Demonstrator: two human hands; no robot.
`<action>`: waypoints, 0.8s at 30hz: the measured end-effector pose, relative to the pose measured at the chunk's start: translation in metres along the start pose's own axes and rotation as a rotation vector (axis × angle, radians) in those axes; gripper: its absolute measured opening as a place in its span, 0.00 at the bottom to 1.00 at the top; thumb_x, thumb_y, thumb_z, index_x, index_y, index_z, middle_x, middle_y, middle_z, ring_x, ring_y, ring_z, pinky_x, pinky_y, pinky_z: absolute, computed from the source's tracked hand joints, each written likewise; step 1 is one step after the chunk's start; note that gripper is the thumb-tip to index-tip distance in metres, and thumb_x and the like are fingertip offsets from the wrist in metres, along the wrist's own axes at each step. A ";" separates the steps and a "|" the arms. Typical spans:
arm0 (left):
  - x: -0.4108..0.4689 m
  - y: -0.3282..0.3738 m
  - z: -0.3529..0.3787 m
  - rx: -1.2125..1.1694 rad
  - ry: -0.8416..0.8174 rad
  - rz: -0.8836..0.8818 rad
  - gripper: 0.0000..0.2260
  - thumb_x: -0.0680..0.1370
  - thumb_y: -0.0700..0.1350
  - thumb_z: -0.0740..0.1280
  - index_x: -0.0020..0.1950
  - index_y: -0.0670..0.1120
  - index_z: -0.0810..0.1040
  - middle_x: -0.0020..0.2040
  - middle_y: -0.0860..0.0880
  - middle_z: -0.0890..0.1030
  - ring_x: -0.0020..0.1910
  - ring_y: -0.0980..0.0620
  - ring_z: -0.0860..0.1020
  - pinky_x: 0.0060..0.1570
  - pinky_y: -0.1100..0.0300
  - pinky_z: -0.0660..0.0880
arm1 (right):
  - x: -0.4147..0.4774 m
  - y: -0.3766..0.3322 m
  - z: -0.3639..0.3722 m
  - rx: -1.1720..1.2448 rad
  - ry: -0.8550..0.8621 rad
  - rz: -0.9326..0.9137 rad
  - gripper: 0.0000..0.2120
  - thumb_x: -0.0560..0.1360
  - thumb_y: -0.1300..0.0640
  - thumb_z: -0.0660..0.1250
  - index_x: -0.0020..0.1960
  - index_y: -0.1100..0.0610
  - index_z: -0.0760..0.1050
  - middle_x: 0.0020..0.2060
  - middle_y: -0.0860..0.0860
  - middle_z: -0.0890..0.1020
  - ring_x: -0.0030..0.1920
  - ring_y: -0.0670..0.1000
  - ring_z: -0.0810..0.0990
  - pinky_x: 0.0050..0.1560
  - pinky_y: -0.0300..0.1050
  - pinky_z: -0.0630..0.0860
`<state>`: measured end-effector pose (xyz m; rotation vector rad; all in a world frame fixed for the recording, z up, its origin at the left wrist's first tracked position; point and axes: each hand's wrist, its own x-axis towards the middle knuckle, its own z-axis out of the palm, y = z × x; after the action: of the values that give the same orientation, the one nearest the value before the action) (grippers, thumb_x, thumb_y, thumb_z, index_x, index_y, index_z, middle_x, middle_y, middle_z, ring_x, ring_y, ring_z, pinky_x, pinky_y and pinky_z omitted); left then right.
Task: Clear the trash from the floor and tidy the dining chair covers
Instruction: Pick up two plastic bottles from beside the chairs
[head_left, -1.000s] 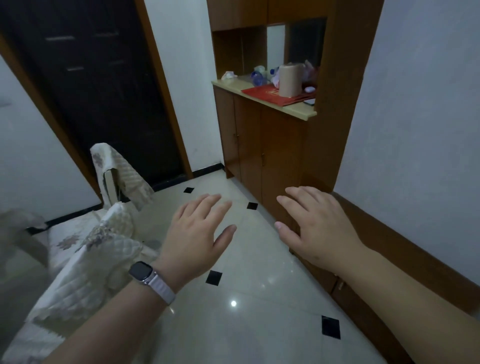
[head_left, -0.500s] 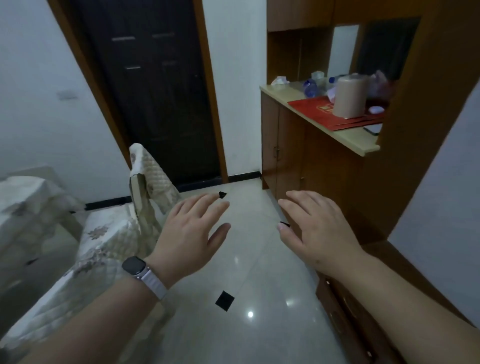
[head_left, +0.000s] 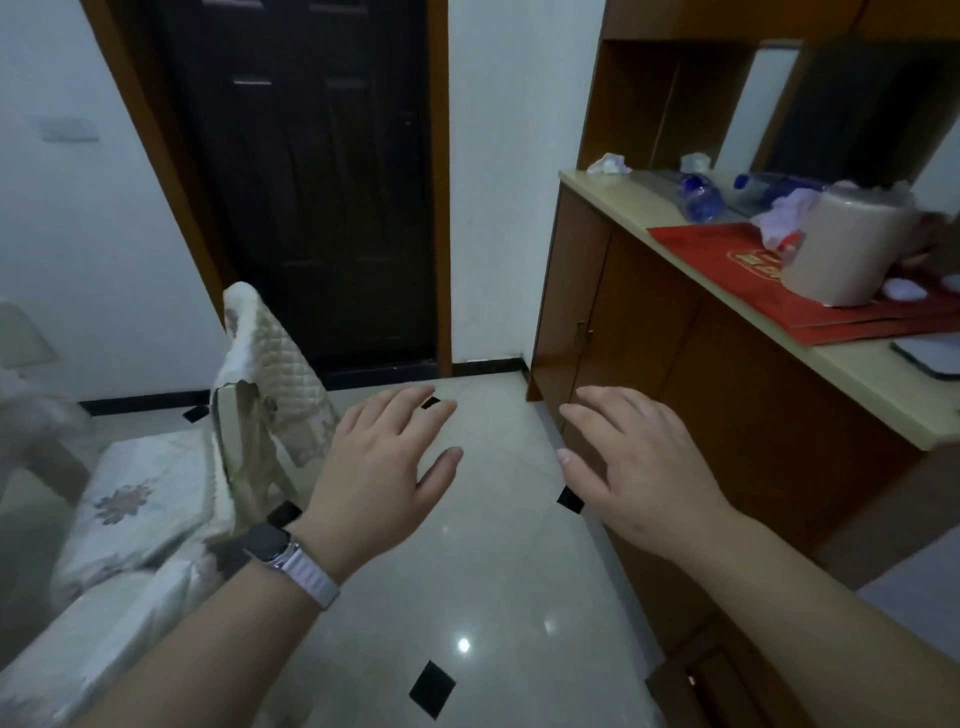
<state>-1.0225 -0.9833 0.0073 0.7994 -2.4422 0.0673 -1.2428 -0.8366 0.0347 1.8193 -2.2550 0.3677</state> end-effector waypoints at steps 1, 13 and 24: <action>0.015 -0.015 0.005 -0.007 0.012 -0.001 0.21 0.79 0.58 0.59 0.67 0.49 0.76 0.66 0.47 0.77 0.66 0.45 0.74 0.62 0.46 0.71 | 0.022 -0.003 0.002 0.004 0.008 0.004 0.24 0.79 0.41 0.52 0.68 0.50 0.72 0.66 0.48 0.74 0.68 0.50 0.67 0.67 0.50 0.65; 0.142 -0.126 0.062 0.042 -0.026 -0.081 0.22 0.79 0.57 0.61 0.70 0.49 0.74 0.68 0.48 0.75 0.68 0.47 0.71 0.65 0.49 0.68 | 0.214 0.015 0.052 0.102 0.001 -0.044 0.29 0.77 0.38 0.47 0.70 0.50 0.71 0.68 0.47 0.72 0.70 0.50 0.67 0.69 0.51 0.62; 0.304 -0.185 0.147 0.180 -0.118 -0.252 0.25 0.79 0.61 0.57 0.72 0.52 0.72 0.70 0.50 0.73 0.70 0.48 0.70 0.67 0.48 0.68 | 0.411 0.120 0.132 0.173 -0.073 -0.142 0.28 0.77 0.37 0.46 0.70 0.48 0.70 0.69 0.46 0.71 0.70 0.50 0.66 0.69 0.51 0.62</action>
<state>-1.1944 -1.3275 0.0222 1.2165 -2.4476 0.1502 -1.4478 -1.2349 0.0370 2.0983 -2.1839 0.4916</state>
